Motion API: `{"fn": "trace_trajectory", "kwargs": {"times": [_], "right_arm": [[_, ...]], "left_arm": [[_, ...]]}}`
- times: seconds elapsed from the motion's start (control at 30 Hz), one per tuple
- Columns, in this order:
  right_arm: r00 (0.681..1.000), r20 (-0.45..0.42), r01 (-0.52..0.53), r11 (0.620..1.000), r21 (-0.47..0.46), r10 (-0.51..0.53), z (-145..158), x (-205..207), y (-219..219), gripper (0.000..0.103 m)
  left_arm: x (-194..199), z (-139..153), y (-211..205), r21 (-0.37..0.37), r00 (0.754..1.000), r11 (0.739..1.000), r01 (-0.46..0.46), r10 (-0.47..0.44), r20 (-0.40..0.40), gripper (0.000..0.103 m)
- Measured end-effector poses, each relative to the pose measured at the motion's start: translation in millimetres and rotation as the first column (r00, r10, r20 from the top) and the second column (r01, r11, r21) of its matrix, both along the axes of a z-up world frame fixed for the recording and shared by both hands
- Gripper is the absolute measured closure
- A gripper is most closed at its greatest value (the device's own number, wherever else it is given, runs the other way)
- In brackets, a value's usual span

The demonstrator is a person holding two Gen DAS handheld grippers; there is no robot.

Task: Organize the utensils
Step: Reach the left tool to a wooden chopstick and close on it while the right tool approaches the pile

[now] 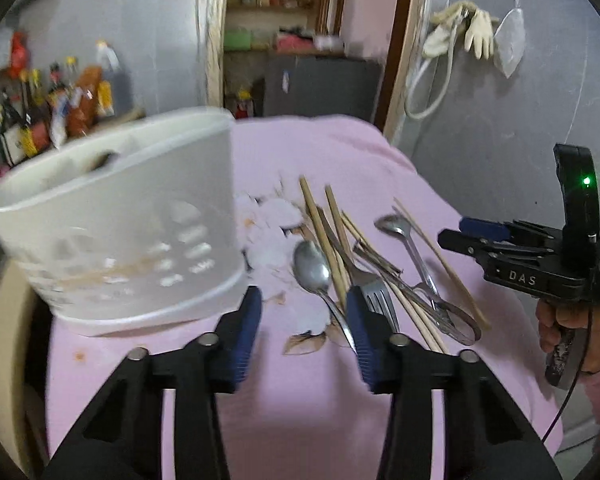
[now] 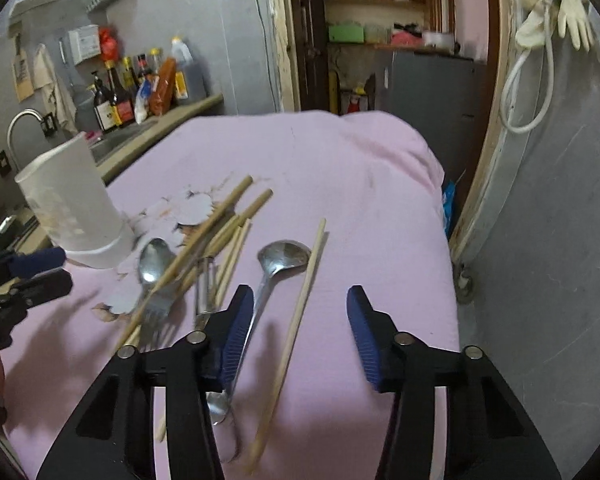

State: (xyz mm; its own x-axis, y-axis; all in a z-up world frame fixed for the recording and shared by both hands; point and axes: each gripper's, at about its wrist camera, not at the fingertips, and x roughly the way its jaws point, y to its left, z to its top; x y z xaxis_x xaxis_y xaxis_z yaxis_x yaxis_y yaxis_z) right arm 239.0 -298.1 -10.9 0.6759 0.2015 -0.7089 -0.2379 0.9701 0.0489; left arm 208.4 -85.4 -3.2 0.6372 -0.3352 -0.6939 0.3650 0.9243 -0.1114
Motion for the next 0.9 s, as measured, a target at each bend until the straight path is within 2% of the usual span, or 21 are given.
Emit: {"fn": "trace_trajectory", "kwargs": {"times": [0.07,0.17,0.33,0.63,0.9], "right_arm": [[0.999,-0.034,0.014,1.000,0.020,-0.013,-5,9,-3,0.069],[0.996,-0.086,0.032,0.999,0.032,-0.030,-12,22,-5,0.075],[0.992,-0.123,0.029,0.999,0.035,-0.025,-16,34,-2,0.082],[0.991,-0.130,0.007,1.000,-0.017,-0.009,-18,35,2,0.082],[0.993,-0.118,-0.003,0.999,-0.033,-0.001,-20,35,6,0.080]], "left_arm": [[9,-7,-4,0.011,1.000,1.000,0.007,-0.006,-0.021,0.073],[22,-12,-7,0.026,1.000,1.000,0.007,-0.006,-0.028,0.073],[43,-18,-10,0.037,0.998,0.999,-0.021,0.023,-0.050,0.073],[62,-36,-14,0.028,0.993,0.999,-0.024,0.027,-0.114,0.073],[73,-39,5,-0.092,0.987,0.994,-0.053,0.038,-0.157,0.074]]}}
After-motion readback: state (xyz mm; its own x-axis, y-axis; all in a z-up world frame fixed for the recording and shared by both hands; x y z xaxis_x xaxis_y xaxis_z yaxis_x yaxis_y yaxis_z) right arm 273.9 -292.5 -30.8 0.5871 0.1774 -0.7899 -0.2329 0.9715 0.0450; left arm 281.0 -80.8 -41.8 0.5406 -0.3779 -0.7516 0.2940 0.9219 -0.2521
